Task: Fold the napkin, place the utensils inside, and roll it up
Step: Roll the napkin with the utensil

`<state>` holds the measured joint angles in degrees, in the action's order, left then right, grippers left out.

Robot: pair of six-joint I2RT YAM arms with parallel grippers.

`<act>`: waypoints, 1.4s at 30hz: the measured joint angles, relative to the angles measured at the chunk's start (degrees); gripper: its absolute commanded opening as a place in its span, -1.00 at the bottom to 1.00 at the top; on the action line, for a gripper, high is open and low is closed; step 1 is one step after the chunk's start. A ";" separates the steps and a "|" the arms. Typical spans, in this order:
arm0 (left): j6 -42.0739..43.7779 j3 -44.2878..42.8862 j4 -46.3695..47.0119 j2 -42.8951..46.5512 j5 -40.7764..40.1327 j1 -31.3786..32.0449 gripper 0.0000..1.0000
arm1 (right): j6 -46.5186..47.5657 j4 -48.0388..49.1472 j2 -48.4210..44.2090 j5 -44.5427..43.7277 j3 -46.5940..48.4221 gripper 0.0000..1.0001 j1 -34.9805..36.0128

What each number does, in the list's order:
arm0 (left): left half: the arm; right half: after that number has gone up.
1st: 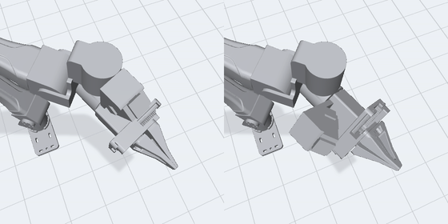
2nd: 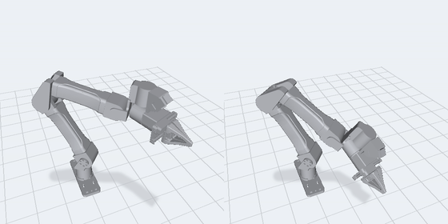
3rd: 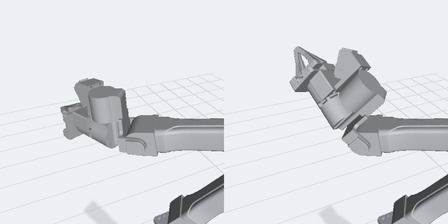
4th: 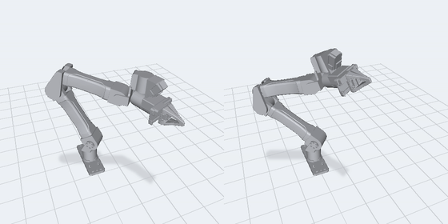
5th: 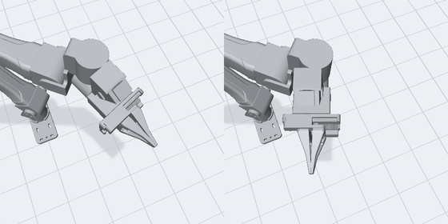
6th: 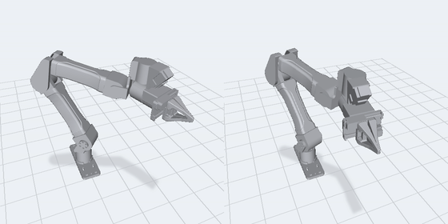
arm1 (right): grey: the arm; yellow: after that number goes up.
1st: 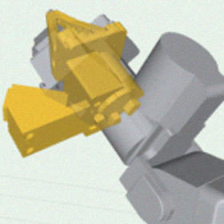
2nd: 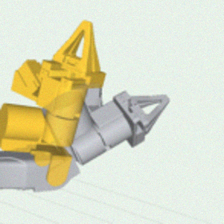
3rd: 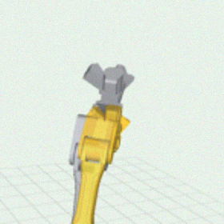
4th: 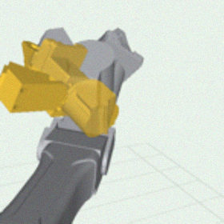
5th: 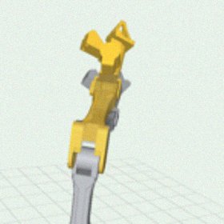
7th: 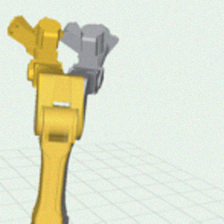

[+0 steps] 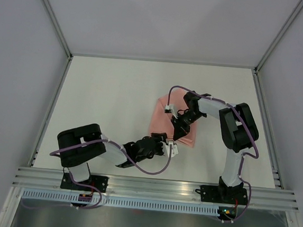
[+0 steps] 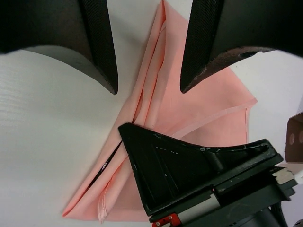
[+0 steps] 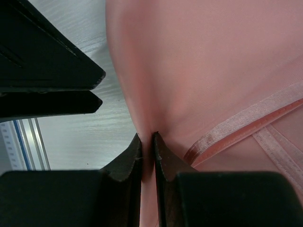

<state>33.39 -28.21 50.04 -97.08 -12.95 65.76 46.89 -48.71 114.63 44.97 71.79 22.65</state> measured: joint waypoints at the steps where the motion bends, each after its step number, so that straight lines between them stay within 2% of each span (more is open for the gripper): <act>1: 0.94 -0.20 0.48 -0.94 0.02 0.00 0.28 | 0.00 -0.22 0.09 0.15 0.00 -0.81 -0.04; 11: 8.15 -4.17 2.45 -8.37 1.42 0.00 0.36 | -0.07 -1.55 0.61 0.87 0.00 -0.81 -0.44; 20: 11.41 -6.82 -0.07 -9.51 1.77 -0.07 0.34 | -0.09 -1.79 0.74 1.05 0.00 -0.82 -0.50; 23: 11.76 -7.91 -2.27 -9.44 2.60 -0.15 0.27 | -0.09 -1.81 0.76 1.09 0.00 -0.82 -0.55; 30: 11.76 -9.90 -8.50 -8.83 4.68 -0.42 -0.08 | -0.11 -1.81 0.85 1.27 0.00 -0.82 -0.66; 35: 11.74 -11.43 -12.02 -8.79 6.01 -0.76 -0.18 | -0.11 -1.90 0.94 1.29 0.04 -0.83 -0.66; 42: 11.63 -13.20 -16.11 -8.83 7.65 -1.18 -0.49 | -0.07 -2.25 0.98 1.27 0.04 -0.83 -0.87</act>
<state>45.01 -41.41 33.93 -105.91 -5.30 64.58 46.83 -50.96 115.61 46.24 71.83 21.78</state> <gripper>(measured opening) 0.304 0.171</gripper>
